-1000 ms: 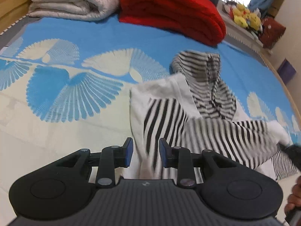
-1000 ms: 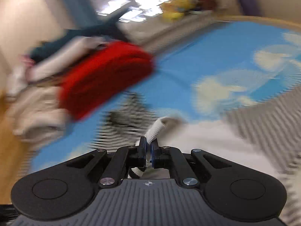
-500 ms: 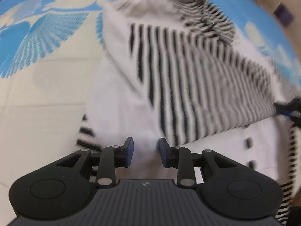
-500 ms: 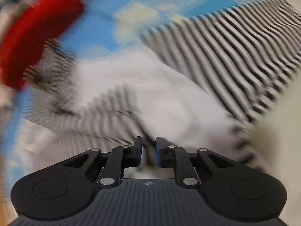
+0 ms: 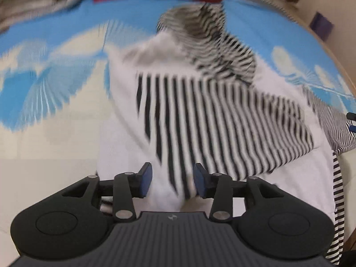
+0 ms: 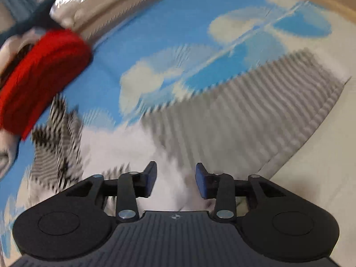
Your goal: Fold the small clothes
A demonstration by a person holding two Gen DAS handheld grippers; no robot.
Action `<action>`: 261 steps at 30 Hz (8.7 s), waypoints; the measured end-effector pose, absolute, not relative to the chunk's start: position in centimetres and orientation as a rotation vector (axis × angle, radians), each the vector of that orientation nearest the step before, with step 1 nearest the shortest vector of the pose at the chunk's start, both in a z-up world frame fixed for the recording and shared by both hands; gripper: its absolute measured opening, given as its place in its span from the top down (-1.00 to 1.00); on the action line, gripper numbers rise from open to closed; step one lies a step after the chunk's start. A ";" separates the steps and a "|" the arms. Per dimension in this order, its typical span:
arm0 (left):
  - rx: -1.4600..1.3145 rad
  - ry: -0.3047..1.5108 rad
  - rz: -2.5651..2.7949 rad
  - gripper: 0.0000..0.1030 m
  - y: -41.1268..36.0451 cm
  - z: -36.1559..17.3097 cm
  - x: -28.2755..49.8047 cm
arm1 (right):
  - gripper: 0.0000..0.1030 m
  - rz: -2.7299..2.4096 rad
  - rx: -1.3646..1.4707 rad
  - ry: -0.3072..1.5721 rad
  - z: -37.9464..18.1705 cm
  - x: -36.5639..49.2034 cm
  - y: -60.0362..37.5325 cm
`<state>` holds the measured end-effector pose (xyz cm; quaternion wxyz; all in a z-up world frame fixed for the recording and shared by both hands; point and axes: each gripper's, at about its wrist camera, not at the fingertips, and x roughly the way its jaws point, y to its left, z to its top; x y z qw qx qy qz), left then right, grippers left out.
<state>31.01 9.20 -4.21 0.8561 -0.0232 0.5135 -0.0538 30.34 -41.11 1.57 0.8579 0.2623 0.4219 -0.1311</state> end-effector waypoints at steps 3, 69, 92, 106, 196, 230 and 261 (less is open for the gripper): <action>-0.018 1.073 -0.132 0.02 8.5 -4.1 31.2 | 0.17 -0.354 0.573 0.828 2.2 29.5 -46.4; -0.388 1.165 0.049 0.88 14.6 -8.0 34.5 | 0.21 -0.042 0.379 1.150 -5.5 29.6 -29.5; -0.257 1.218 0.037 0.48 12.8 -8.6 31.0 | 0.22 -0.134 0.380 1.153 -5.3 29.8 -29.1; -0.184 1.077 0.041 0.11 12.6 -4.7 32.7 | 0.09 -0.078 0.324 1.129 -3.7 30.8 -30.0; -0.567 1.126 -0.044 0.99 13.7 -8.6 34.6 | 0.98 0.253 0.143 0.917 -1.7 45.5 -15.2; -0.535 0.871 0.013 0.99 17.2 -3.1 31.6 | 0.99 0.073 0.552 0.839 -2.5 27.4 -30.5; -0.242 1.033 -0.065 0.48 13.7 0.9 22.7 | 0.36 0.022 0.336 0.848 2.2 21.8 -31.4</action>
